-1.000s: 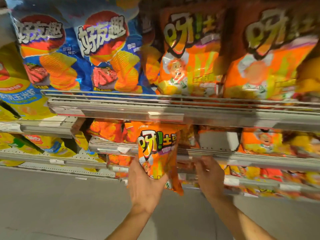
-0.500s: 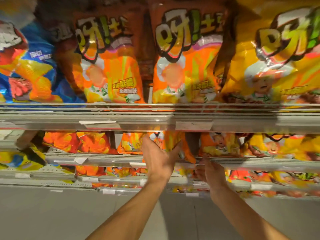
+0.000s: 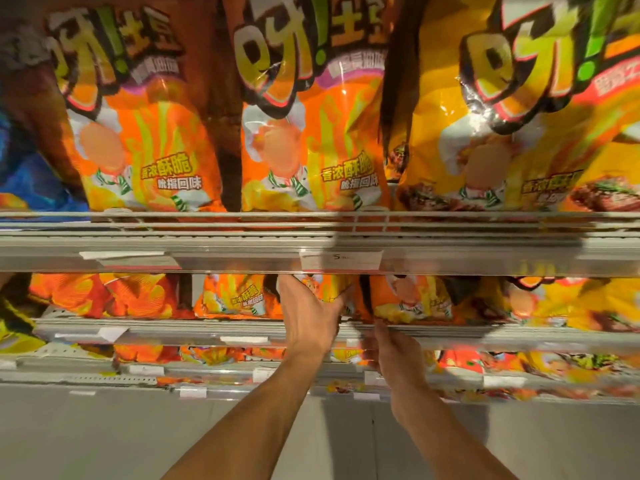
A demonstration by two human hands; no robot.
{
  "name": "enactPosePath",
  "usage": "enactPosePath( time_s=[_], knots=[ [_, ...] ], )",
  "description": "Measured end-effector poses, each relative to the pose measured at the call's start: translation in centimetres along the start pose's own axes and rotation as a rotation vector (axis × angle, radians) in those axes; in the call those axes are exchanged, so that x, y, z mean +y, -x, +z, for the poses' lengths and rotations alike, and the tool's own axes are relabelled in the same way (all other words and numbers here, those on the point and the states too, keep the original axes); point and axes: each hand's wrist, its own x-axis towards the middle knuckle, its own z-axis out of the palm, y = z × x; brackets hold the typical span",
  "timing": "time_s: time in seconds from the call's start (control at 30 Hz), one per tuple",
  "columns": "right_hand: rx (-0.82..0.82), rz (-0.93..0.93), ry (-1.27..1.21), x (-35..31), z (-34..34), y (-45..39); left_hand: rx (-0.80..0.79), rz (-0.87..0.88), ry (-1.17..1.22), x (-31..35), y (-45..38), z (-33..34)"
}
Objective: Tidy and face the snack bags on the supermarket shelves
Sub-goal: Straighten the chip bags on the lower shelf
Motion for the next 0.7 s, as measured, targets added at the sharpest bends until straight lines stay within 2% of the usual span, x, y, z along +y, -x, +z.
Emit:
enactPosePath(
  time_s=[0.1,0.23,0.3,0.4,0.57,0.63,0.7],
  knots=[
    [0.000,0.011,-0.003,-0.2,0.3,0.2,-0.037,-0.068,-0.087,-0.1,0.3,-0.2],
    [0.039,0.009,-0.034,-0.5,0.8,0.6,-0.076,-0.048,-0.203,-0.9,1.3,-0.8],
    [0.054,-0.002,-0.045,-0.4,0.9,0.9,-0.101,-0.013,-0.176,-1.5,1.3,-1.1],
    [0.090,-0.016,-0.056,-0.5,1.1,1.2,-0.167,0.012,0.007,-1.8,1.2,-2.0],
    [0.138,-0.099,-0.008,0.1,2.3,2.7,-0.082,0.230,0.121,-3.5,3.8,-6.0],
    [0.103,-0.197,0.070,0.7,3.0,4.1,-0.048,0.248,0.112,-5.1,5.2,-7.9],
    [0.061,-0.305,0.153,2.0,3.6,5.4,0.005,0.188,0.115,-7.3,6.4,-9.7]
  ],
)
